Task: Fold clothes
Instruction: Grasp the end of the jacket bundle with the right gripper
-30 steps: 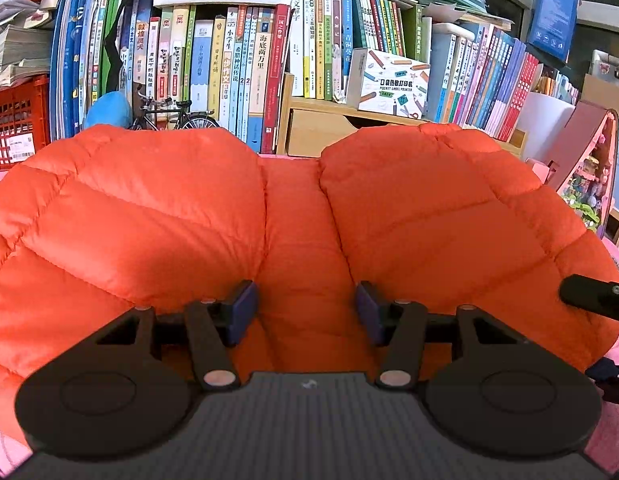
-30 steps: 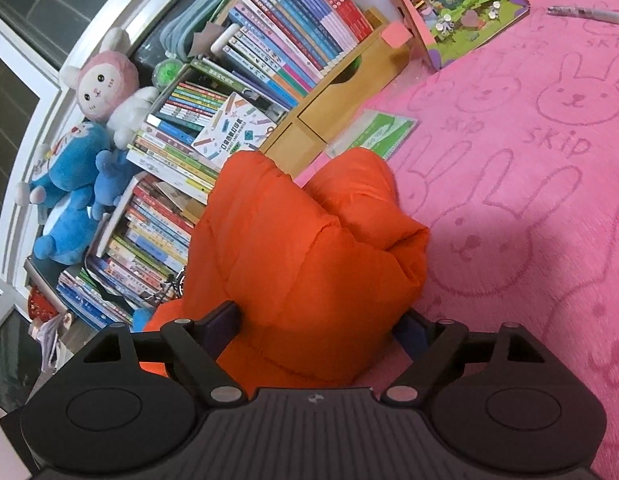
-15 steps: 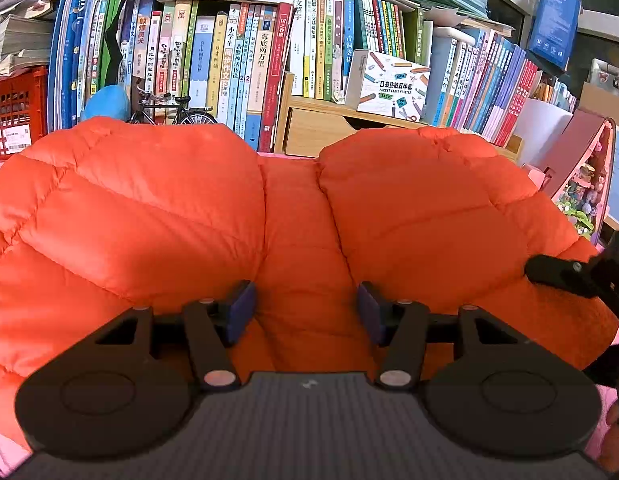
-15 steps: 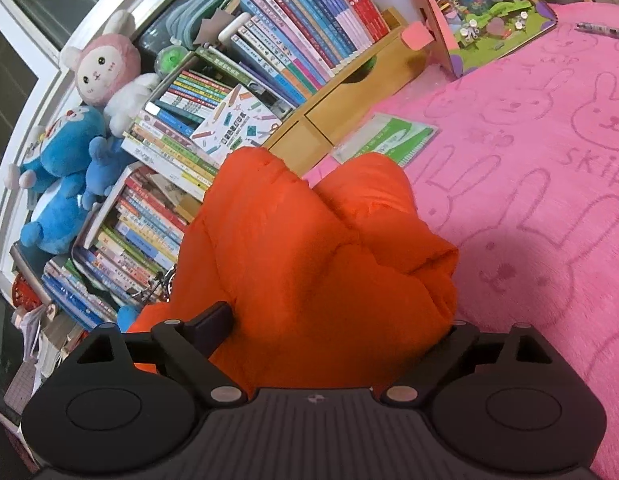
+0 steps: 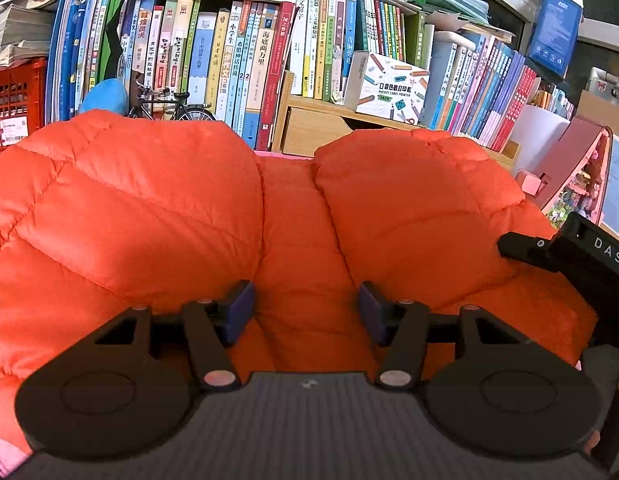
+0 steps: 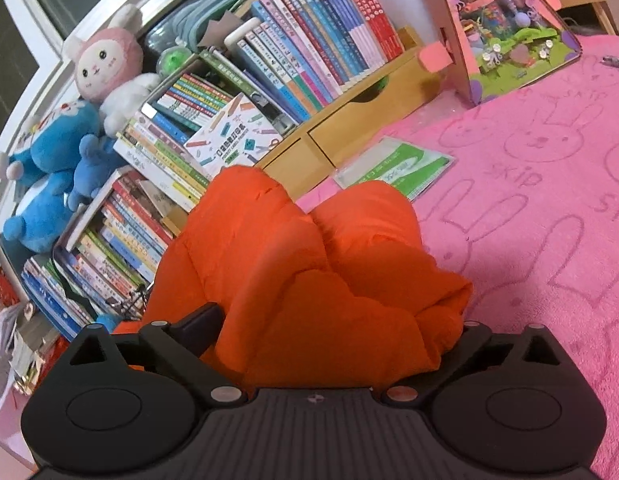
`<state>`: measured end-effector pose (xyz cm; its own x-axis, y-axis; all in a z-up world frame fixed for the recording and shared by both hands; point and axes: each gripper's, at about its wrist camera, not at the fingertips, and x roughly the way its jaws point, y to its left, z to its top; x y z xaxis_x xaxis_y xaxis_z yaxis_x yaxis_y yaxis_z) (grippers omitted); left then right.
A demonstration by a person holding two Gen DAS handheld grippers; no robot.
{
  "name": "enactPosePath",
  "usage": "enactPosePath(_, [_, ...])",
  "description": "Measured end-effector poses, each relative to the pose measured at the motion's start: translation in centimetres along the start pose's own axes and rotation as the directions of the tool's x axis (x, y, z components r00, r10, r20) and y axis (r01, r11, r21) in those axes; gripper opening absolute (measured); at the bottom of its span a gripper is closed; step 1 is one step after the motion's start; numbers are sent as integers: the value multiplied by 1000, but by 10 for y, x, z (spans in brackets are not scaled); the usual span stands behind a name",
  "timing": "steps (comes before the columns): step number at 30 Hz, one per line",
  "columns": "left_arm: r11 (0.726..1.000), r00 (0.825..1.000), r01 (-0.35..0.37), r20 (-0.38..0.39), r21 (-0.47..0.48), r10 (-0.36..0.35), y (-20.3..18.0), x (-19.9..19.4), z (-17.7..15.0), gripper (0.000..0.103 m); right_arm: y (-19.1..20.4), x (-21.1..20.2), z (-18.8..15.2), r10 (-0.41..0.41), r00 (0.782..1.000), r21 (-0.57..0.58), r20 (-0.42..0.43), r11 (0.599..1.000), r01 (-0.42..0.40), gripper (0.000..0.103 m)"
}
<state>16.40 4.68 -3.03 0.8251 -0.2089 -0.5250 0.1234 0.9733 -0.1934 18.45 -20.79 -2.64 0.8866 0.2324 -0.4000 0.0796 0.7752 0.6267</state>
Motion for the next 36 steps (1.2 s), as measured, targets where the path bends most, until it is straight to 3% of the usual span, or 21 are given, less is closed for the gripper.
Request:
enactPosePath(2, [1000,1000,0,0,1,0,0,0,0,57,-2,0,2,10,1000,14,-15,1000,-10,96])
enactPosePath(6, [1000,1000,5,0,4,-5,0,-1,1,59,-6,-4,8,46,997,52,-61,998,-43,51])
enactPosePath(9, [1000,1000,20,-15,16,-20,-2,-2,1,59,18,-18,15,-7,999,-110,-35,994,3,36])
enactPosePath(11, [999,999,32,-28,4,-32,-3,-4,2,59,40,-33,16,-18,1000,-224,12,974,20,31])
enactPosePath(14, [994,994,95,-50,-61,-98,-2,-8,3,59,75,-61,13,5,995,-371,99,928,32,29])
enactPosePath(17, [978,982,171,-62,-121,-179,-6,-11,1,58,107,-89,7,51,980,-516,194,855,58,29])
enactPosePath(21, [957,967,238,-47,-167,-249,-12,-15,-8,56,133,-108,0,66,965,-639,254,760,116,29])
enactPosePath(26, [951,967,251,-2,-182,-256,6,-37,-13,53,142,-107,-10,47,954,-710,295,679,186,29])
enactPosePath(29, [946,966,259,40,-195,-256,34,-62,-15,65,149,-106,-16,45,951,-737,307,644,207,29])
enactPosePath(31, [944,966,257,67,-205,-249,52,-80,-16,65,155,-105,-23,50,948,-761,315,610,221,30])
enactPosePath(34, [941,972,226,116,-250,-203,87,-106,-18,65,168,-104,-36,71,943,-807,325,541,237,30])
enactPosePath(36, [947,980,171,143,-272,-135,107,-118,-18,65,179,-103,-48,88,941,-834,325,495,242,30])
